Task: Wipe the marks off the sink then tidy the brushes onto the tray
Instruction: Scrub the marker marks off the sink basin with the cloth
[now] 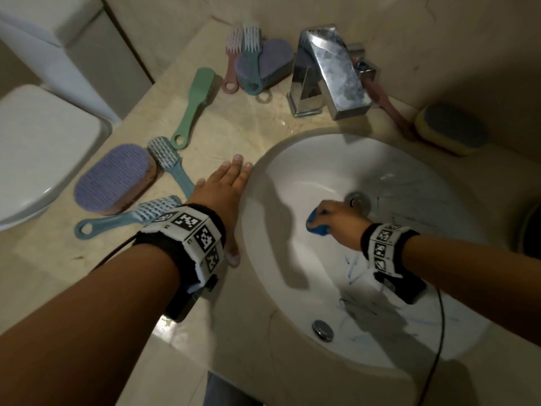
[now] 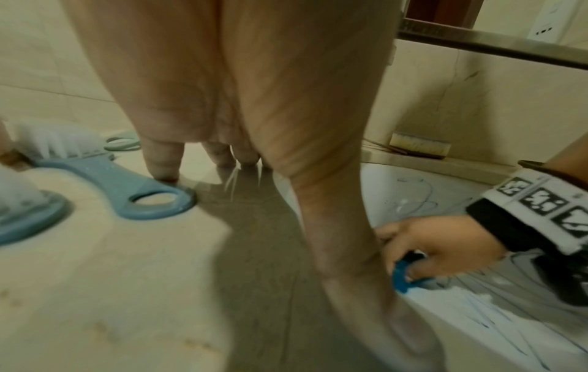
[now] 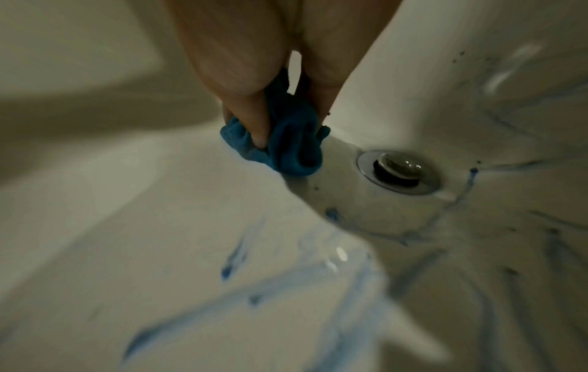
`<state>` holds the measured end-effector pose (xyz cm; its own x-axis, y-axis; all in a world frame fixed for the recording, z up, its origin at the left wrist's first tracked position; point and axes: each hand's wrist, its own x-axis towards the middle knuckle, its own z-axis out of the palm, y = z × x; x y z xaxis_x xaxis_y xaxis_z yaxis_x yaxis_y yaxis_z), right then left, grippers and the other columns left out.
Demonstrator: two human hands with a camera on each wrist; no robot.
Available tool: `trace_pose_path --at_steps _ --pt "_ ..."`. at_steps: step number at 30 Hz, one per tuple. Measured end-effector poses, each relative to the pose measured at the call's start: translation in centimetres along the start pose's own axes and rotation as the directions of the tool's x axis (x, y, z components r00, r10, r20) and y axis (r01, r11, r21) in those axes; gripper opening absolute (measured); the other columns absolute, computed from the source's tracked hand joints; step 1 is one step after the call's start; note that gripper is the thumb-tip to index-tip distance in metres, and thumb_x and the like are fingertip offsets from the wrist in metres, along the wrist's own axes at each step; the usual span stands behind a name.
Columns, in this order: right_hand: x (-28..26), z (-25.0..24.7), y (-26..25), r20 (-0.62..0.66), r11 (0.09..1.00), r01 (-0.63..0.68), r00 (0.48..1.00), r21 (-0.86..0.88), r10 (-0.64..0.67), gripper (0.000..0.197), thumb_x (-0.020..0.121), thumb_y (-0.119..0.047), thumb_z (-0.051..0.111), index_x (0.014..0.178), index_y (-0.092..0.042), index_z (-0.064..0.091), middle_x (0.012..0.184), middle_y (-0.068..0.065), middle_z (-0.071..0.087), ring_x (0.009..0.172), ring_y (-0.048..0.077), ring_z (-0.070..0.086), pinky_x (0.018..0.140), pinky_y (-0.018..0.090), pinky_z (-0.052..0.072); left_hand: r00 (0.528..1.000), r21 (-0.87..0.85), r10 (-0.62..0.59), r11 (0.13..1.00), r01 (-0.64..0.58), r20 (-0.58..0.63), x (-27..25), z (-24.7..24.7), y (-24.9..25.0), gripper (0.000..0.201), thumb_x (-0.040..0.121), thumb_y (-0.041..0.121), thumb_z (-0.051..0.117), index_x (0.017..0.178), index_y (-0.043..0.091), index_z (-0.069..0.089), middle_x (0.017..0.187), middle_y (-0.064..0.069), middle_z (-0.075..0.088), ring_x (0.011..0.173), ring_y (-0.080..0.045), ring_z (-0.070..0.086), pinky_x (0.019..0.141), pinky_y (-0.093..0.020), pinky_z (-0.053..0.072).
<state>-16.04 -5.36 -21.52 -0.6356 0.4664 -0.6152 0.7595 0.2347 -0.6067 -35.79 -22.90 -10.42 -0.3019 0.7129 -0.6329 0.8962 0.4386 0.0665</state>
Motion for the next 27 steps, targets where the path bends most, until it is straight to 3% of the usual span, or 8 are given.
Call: trace_pose_path --at_steps 2,4,7,12,15,18,24,27 --pt "0.2 -1.2 0.9 -0.030 0.997 0.020 0.999 -0.075 -0.022 0.020 0.073 -0.020 0.074 0.075 -0.006 0.059 0.080 0.010 0.055 0.077 0.022 0.055 0.066 0.037 0.045 1.000 0.001 0.001 1.000 -0.001 0.001 0.1 0.0 -0.1 0.168 0.031 0.044 0.093 0.145 0.015 -0.026 0.154 -0.004 -0.029 0.145 -0.022 -0.016 0.119 -0.044 0.013" --pt "1.0 -3.0 1.7 -0.110 0.968 0.041 0.991 -0.249 -0.071 0.011 0.081 -0.013 0.068 0.091 -0.008 0.067 0.091 0.013 0.055 0.086 0.027 0.057 0.075 0.036 0.046 1.000 0.002 0.000 1.000 0.000 0.004 0.2 0.2 -0.1 0.168 0.030 0.045 0.093 0.144 0.015 -0.027 0.154 -0.004 -0.030 0.145 -0.022 -0.016 0.119 -0.044 0.012" --pt "1.2 -2.8 2.0 -0.093 0.857 0.082 0.984 -0.509 -0.149 0.033 0.086 -0.001 0.058 0.116 -0.013 0.064 0.102 0.013 0.049 0.099 0.035 0.054 0.083 0.032 0.040 1.000 0.004 0.006 1.000 -0.006 0.004 0.4 0.2 -0.3 0.170 0.027 0.047 0.093 0.145 0.016 -0.026 0.154 -0.004 -0.030 0.145 -0.022 -0.017 0.120 -0.045 0.011" --pt "-2.5 0.2 2.9 0.251 0.747 0.321 0.945 -0.583 -0.210 0.040 0.085 0.001 0.057 0.122 -0.015 0.061 0.110 0.014 0.051 0.106 0.029 0.050 0.093 0.028 0.038 1.000 -0.001 0.010 1.000 -0.010 -0.004 0.5 0.2 -0.4 0.172 0.024 0.049 0.093 0.145 0.017 -0.026 0.154 -0.004 -0.029 0.145 -0.023 -0.016 0.119 -0.046 0.012" --pt "-2.0 -0.7 3.1 0.211 0.681 0.296 0.955 -0.670 -0.208 0.038 0.086 -0.003 0.059 0.123 -0.013 0.060 0.114 0.012 0.049 0.112 0.030 0.049 0.097 0.032 0.039 1.000 -0.001 0.005 1.000 -0.005 0.007 0.5 0.1 -0.4 0.171 0.026 0.047 0.093 0.145 0.017 -0.026 0.154 -0.004 -0.029 0.145 -0.022 -0.016 0.120 -0.045 0.011" --pt "-0.9 -1.1 3.3 0.097 0.744 0.214 0.975 -0.633 -0.199 0.039 0.086 -0.001 0.058 0.126 -0.005 0.056 0.121 0.018 0.047 0.118 0.036 0.047 0.103 0.033 0.034 1.000 0.005 -0.006 1.000 0.006 0.015 0.3 -0.1 -0.3 0.170 0.027 0.047 0.093 0.145 0.017 -0.026 0.154 -0.004 -0.028 0.146 -0.022 -0.016 0.120 -0.045 0.011" --pt "-6.5 3.3 1.4 0.364 0.754 0.378 0.910 -0.537 -0.197 0.040 0.084 -0.002 0.056 0.121 -0.016 0.063 0.113 0.015 0.054 0.108 0.029 0.050 0.089 0.028 0.037 0.999 -0.017 -0.012 1.000 0.012 0.033 -0.3 -0.7 -0.1 0.164 0.033 0.041 0.094 0.146 0.017 -0.023 0.154 -0.001 -0.028 0.146 -0.022 -0.015 0.119 -0.047 0.011" --pt "-5.1 2.3 0.6 0.266 0.802 0.269 0.953 -0.534 -0.143 0.037 0.083 -0.003 0.059 0.117 -0.014 0.065 0.111 0.012 0.054 0.111 0.029 0.050 0.091 0.029 0.036 0.999 -0.023 -0.003 1.000 0.004 0.037 -0.2 -0.6 -0.1 0.165 0.032 0.040 0.094 0.146 0.017 -0.023 0.154 -0.001 -0.028 0.146 -0.023 -0.014 0.119 -0.048 0.012"
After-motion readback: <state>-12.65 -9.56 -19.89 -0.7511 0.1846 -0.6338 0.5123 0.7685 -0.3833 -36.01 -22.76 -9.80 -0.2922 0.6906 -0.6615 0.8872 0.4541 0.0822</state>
